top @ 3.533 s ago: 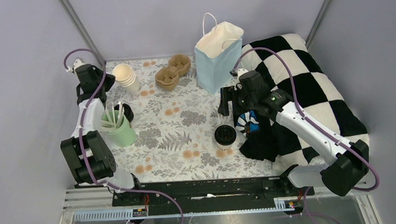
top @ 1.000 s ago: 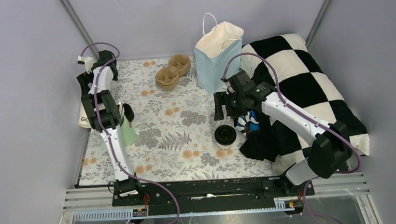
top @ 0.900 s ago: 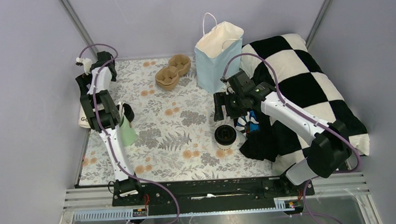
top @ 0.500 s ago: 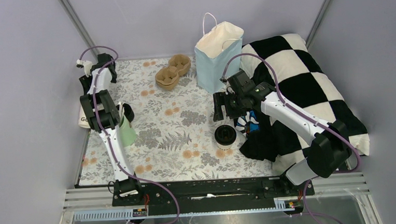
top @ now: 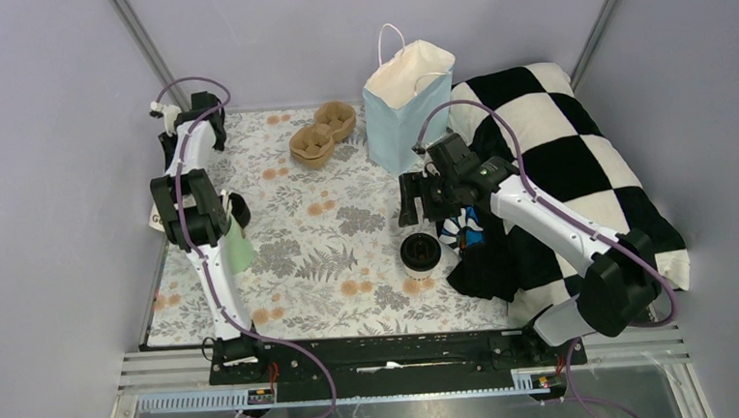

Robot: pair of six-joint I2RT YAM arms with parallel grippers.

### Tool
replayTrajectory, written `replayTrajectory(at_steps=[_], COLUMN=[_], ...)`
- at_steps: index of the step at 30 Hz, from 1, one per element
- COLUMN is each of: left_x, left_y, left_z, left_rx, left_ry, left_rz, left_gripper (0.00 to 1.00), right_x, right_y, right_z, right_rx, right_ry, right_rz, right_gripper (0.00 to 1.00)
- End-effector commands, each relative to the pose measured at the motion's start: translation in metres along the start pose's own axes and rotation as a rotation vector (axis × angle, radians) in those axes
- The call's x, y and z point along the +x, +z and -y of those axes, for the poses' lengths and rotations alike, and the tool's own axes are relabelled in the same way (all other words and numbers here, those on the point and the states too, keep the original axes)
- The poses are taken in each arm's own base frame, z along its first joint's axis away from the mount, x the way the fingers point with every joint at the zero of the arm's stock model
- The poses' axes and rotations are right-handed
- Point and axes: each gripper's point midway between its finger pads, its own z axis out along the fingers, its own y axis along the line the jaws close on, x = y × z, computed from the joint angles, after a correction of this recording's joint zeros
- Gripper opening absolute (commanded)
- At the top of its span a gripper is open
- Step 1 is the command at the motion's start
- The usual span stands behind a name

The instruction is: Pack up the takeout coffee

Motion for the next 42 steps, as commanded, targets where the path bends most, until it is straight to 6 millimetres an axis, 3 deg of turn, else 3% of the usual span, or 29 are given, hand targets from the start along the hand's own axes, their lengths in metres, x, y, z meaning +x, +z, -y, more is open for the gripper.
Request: replayTrajectory(at_steps=[1, 8, 17, 22, 26, 33, 40, 42], left_x=[-0.031, -0.054, -0.061, -0.032, -0.001, 0.058, 0.096, 0.106], left_y=[-0.052, -0.11, -0.179, -0.219, -0.243, -0.306, -0.338, -0.346], left_z=[0.01, 0.03, 0.043, 0.043, 0.021, -0.012, -0.032, -0.034], left_rx=[0.208, 0.545, 0.912, 1.092, 1.138, 1.279, 1.308, 1.308], left_ry=[-0.18, -0.303, -0.361, -0.327, -0.287, -0.192, -0.119, -0.1], left_rz=[0.009, -0.07, -0.198, -0.322, -0.333, -0.342, -0.25, -0.226], left_gripper=[0.0, 0.0, 0.0, 0.0, 0.0, 0.0, 0.0, 0.0], right_x=[-0.007, -0.005, -0.01, -0.016, -0.029, -0.056, -0.087, -0.095], right_y=[-0.012, -0.013, -0.013, -0.009, -0.002, 0.022, 0.042, 0.047], right_z=[-0.007, -0.002, -0.003, -0.011, -0.028, -0.074, -0.131, -0.139], right_rx=[-0.038, -0.025, -0.027, -0.065, -0.14, -0.303, -0.447, -0.45], right_ry=[-0.013, -0.027, -0.04, -0.033, 0.021, 0.193, 0.296, 0.323], right_rz=[0.066, 0.084, 0.108, 0.116, 0.13, 0.15, 0.219, 0.251], right_gripper=[0.84, 0.84, 0.85, 0.85, 0.85, 0.85, 0.85, 0.85])
